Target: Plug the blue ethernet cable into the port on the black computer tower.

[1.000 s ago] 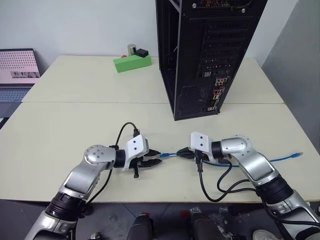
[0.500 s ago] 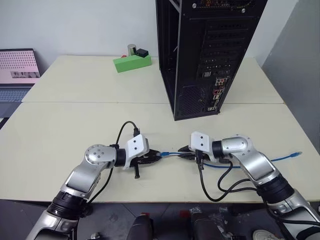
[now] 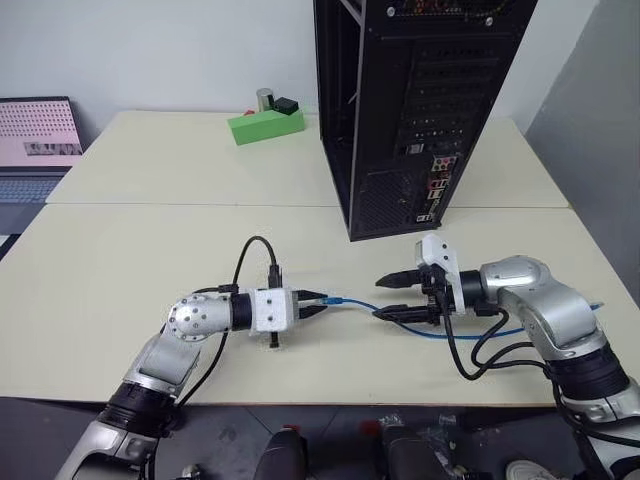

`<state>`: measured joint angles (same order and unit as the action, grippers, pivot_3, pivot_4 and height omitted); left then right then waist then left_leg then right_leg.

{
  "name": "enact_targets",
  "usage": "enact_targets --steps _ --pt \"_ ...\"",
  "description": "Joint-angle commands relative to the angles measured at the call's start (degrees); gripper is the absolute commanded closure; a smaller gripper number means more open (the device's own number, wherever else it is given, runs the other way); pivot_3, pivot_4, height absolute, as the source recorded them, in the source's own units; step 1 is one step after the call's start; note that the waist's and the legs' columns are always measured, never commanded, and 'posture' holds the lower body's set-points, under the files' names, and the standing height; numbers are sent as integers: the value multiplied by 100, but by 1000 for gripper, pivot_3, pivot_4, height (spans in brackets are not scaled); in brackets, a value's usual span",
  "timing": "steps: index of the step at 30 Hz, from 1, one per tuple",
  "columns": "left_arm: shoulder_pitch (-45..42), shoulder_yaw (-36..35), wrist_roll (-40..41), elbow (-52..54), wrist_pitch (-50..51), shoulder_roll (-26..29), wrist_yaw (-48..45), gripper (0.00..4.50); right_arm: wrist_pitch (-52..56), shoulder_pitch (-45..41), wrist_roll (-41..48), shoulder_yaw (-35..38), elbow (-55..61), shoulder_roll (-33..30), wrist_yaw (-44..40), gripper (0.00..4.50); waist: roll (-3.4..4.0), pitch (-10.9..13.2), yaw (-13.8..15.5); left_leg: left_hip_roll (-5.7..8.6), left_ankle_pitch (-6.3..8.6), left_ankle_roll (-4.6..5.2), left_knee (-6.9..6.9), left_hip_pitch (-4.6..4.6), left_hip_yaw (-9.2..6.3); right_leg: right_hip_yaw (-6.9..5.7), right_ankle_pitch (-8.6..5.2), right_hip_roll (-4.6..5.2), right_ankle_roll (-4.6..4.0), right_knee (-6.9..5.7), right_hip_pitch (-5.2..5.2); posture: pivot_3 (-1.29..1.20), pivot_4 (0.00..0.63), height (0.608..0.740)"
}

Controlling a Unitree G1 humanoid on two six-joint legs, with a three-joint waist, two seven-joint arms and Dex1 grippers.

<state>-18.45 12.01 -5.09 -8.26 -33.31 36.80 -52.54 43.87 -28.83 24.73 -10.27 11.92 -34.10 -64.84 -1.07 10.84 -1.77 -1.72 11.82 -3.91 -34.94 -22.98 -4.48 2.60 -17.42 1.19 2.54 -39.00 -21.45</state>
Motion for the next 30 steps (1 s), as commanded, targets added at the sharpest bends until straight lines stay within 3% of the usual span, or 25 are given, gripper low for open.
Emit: enact_targets --steps 1,9,23,30 --pt "-176 -119 -832 -396 -1893 -38 915 4246 523 -18 538 286 247 198 276 1306 0 0 6 1 0 0 0 -1 0 0 0 1 0 0 0 0 150 740" --pt "-239 -259 -1568 -799 -2924 -129 2059 4246 852 35 886 296 275 558 717 1306 0 0 -8 1 0 0 0 0 0 -2 0 0 1 -2 -1 0 150 740" --pt "-369 -179 -2015 -763 -3005 -48 2808 4246 870 -14 995 178 213 841 922 1306 0 0 -7 0 0 0 0 -1 -1 -3 1 -1 2 -4 -1 0 150 740" --pt "-393 -130 -2125 -782 -3015 -9 2969 4246 869 -100 1005 175 146 880 928 2602 1 0 -9 0 0 0 1 -1 -1 -4 1 -1 2 -4 -1 0 150 740"
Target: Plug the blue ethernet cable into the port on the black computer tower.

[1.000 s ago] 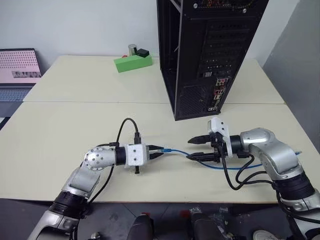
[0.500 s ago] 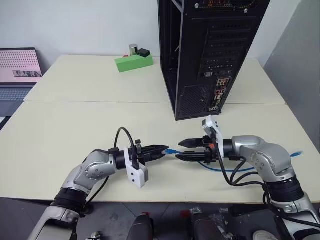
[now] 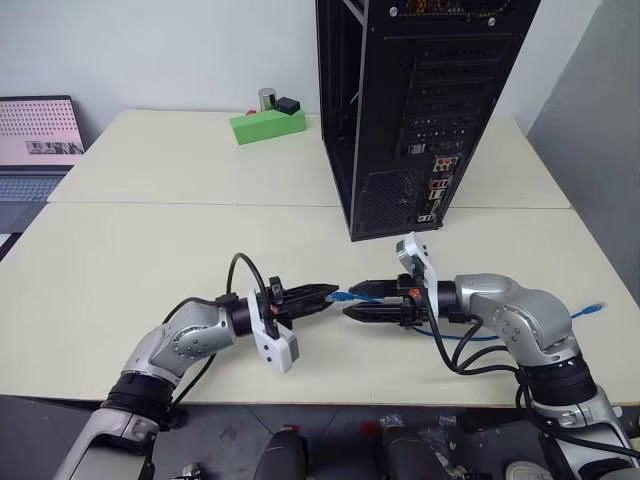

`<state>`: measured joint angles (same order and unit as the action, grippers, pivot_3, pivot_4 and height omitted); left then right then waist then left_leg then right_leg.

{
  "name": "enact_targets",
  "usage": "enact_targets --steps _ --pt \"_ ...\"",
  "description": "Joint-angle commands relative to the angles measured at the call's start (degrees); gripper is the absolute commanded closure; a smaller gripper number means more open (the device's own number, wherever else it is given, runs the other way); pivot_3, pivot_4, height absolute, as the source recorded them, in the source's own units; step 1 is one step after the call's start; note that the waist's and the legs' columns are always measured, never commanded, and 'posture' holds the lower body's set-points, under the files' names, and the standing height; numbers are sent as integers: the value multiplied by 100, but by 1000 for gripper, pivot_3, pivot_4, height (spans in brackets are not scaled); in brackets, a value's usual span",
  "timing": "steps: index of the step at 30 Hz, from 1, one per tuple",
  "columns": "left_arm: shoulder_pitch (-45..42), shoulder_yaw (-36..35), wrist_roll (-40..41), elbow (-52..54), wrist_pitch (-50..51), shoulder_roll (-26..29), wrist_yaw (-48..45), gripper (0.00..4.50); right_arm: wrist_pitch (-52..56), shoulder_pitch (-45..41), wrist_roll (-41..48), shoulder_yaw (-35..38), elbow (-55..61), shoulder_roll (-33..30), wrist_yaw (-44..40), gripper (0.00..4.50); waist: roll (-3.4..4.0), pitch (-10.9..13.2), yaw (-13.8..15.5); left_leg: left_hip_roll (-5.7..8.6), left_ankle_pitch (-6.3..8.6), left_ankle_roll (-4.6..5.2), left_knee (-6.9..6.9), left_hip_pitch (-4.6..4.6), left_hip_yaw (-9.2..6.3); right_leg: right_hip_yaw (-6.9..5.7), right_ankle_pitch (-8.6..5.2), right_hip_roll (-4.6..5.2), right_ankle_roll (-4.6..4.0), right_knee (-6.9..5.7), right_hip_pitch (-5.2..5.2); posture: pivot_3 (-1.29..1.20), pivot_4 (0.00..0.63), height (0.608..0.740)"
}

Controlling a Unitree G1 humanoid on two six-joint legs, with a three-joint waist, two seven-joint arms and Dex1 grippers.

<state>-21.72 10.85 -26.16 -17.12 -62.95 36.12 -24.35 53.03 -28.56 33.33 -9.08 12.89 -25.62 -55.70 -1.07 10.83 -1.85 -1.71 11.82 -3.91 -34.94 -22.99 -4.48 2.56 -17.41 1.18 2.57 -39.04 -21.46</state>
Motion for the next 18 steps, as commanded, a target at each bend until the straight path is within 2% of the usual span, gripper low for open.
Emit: enact_targets --steps 1,8,18 --pt "-70 -9 -30 105 -51 62 169 4246 -59 -133 136 46 47 28 7 2863 0 0 0 0 0 0 0 0 0 0 0 0 0 0 0 0 150 740" --pt "-31 3 -102 153 -34 55 292 4246 -91 -188 137 31 -5 58 28 4495 0 0 1 0 0 0 0 0 0 0 0 0 0 0 0 0 150 740" --pt "159 92 -161 213 -2 38 407 4246 -6 -280 186 6 -57 -13 -88 4500 0 0 0 0 0 0 0 0 0 0 0 0 0 0 0 0 150 740"
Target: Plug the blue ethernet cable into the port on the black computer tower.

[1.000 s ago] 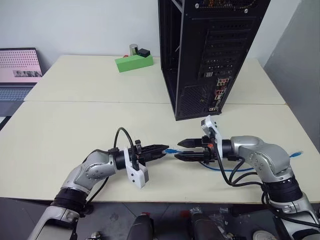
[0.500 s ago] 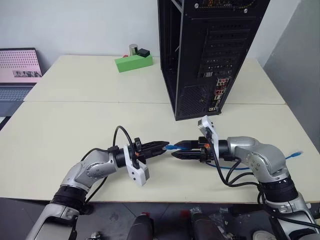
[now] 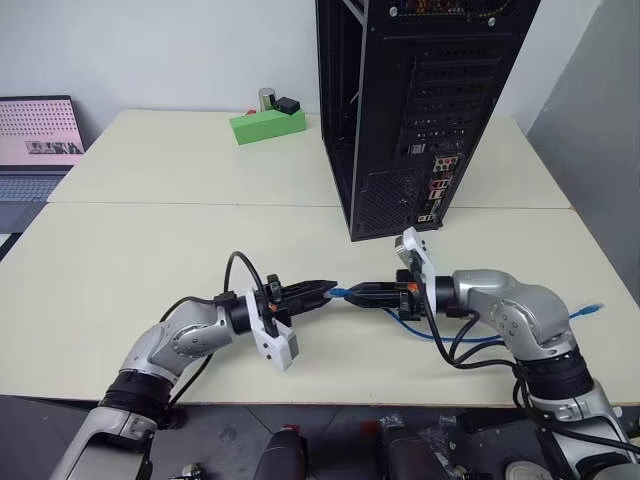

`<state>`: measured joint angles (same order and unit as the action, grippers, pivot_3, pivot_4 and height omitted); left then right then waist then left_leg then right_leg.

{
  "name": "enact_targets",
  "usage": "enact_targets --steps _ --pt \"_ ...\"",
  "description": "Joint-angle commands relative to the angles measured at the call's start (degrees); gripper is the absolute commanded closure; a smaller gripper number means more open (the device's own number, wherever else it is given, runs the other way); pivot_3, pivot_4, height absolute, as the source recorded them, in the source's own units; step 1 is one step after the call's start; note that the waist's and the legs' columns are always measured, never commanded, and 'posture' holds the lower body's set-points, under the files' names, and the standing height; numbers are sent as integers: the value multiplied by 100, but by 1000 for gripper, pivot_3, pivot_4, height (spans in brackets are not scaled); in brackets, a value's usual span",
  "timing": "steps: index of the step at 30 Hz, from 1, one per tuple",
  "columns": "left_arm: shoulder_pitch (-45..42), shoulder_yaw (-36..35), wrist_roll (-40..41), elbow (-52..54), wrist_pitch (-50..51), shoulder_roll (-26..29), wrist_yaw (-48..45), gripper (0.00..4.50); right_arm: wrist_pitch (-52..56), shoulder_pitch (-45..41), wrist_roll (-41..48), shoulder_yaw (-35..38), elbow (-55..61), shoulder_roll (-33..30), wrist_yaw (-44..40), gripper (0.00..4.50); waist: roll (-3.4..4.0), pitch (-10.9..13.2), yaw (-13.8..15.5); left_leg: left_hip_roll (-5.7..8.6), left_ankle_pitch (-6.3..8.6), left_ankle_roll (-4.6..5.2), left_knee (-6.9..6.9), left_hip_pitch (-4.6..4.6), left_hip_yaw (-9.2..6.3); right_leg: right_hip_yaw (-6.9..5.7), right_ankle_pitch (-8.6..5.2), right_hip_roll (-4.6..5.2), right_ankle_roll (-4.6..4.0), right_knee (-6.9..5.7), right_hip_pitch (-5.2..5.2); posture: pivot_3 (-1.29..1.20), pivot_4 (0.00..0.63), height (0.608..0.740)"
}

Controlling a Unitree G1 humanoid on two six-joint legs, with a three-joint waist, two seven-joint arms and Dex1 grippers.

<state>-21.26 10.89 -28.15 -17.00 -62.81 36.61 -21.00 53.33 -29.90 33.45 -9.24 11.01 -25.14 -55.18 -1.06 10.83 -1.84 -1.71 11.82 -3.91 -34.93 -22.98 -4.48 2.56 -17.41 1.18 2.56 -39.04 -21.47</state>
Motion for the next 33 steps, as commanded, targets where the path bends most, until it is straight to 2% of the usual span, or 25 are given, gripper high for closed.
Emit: enact_targets --steps 1,3,4,9,13,15,19,22,26,33 --pt "126 106 112 183 44 -10 53 4246 -40 -153 167 23 128 -97 -167 4500 0 0 1 0 0 0 0 0 0 -1 0 0 0 0 0 0 150 740" --pt "152 112 239 165 183 -10 14 3546 -67 -171 140 16 120 -173 -216 4500 0 0 3 0 0 0 0 -1 0 -1 0 0 0 0 0 0 150 740" --pt "157 136 295 152 238 7 -32 3500 -80 -176 129 16 116 -201 -227 4500 0 0 3 0 0 0 0 -1 0 -1 0 0 0 0 0 0 150 740" --pt "253 179 785 72 729 85 -324 2560 -232 -122 -18 85 172 -440 -186 4500 0 0 0 0 0 0 1 0 -1 -2 0 0 0 0 0 0 150 740" --pt "521 169 1674 429 1699 -50 -770 1850 -447 32 -165 450 311 -596 223 4500 0 0 0 0 0 0 1 0 -1 -2 0 0 0 0 -1 0 150 740" --pt "807 292 2658 984 2824 -207 -1266 1548 -545 146 -269 742 387 -636 595 4500 0 0 0 -1 0 0 1 -1 -2 -2 0 0 0 -1 -1 0 150 740" --pt "1116 285 3683 1991 4683 -538 -1572 1548 -754 330 -479 1193 520 -576 1298 4500 0 0 1 2 0 0 1 -4 0 -1 0 5 0 1 0 0 150 740" --pt "1000 245 3944 2531 5822 -856 -1402 1548 -831 385 -670 1464 552 -485 1876 4500 0 0 1 0 0 0 0 -2 -6 -4 0 0 0 -3 1 0 150 740" --pt "499 235 3985 2893 6903 -1429 -965 1548 -1026 355 -1019 1676 418 -385 2575 4500 0 0 3 1 0 0 -1 -2 -6 -3 0 -1 1 -2 2 0 150 740" --pt "-313 480 3531 2776 7885 -2377 -282 1548 -1097 262 -1312 1830 409 -262 3271 4500 1 -1 0 3 -1 -1 -1 -3 -3 2 0 -2 1 1 2 0 150 740"
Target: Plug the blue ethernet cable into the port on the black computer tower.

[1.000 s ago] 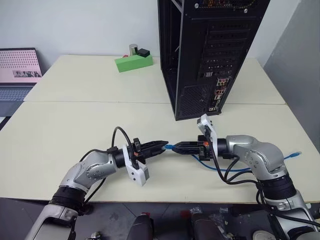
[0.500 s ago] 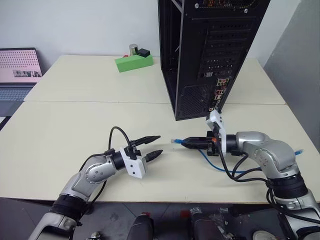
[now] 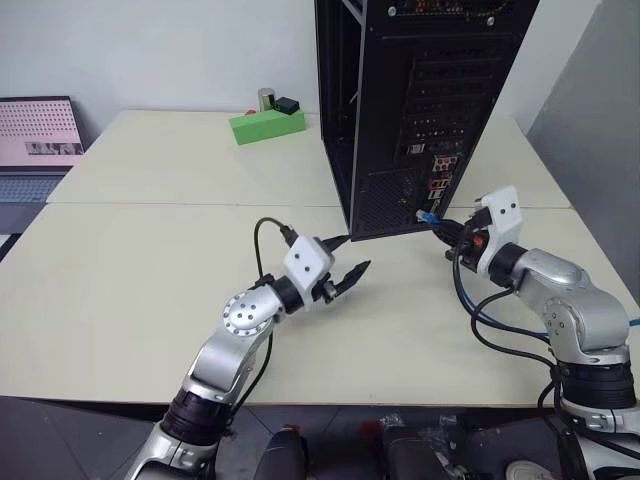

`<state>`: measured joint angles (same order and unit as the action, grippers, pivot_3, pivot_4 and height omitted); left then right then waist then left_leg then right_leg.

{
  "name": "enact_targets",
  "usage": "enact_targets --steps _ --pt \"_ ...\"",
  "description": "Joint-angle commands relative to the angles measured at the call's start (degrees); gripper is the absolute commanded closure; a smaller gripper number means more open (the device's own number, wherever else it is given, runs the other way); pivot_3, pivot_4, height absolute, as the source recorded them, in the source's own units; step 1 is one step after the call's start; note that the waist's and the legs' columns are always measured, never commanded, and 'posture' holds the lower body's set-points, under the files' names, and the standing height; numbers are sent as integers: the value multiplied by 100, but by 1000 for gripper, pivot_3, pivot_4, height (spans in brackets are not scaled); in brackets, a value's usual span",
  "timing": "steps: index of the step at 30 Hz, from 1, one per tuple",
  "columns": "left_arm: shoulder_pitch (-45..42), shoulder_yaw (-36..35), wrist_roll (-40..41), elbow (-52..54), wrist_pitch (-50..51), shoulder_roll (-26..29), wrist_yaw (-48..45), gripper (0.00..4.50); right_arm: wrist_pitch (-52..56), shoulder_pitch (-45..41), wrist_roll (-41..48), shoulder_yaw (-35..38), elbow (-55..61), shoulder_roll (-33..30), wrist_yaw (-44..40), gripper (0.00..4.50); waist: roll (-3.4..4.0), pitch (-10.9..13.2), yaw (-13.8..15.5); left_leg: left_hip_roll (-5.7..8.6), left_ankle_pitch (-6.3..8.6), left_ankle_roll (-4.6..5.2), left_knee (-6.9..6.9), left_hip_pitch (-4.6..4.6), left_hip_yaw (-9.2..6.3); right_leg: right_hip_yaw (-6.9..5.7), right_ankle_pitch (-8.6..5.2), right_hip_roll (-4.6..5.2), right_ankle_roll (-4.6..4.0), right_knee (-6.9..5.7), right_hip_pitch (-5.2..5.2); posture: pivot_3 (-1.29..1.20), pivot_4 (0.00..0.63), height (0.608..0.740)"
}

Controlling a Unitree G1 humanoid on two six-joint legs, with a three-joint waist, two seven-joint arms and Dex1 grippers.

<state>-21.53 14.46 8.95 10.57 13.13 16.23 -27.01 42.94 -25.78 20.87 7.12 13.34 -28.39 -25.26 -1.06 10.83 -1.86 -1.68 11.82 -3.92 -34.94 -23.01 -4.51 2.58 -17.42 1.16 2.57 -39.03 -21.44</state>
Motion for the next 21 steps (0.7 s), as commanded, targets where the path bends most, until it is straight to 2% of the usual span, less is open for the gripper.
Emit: enact_targets --steps 1,11,21 --pt "-339 115 -246 -37 323 -411 377 1548 -30 -179 -54 197 176 88 335 4500 0 0 0 1 0 0 0 0 0 1 0 0 0 1 0 0 150 740" --pt "-826 79 -619 -517 343 -854 642 1548 468 -568 2 365 114 467 1026 4500 0 0 9 2 0 -1 0 -1 1 2 0 1 0 2 0 0 150 740" --pt "-857 -37 -727 -522 374 -833 665 1548 724 -825 -4 431 -3 872 1451 4500 0 0 0 2 0 0 1 -2 1 3 0 1 0 1 -3 0 150 740"
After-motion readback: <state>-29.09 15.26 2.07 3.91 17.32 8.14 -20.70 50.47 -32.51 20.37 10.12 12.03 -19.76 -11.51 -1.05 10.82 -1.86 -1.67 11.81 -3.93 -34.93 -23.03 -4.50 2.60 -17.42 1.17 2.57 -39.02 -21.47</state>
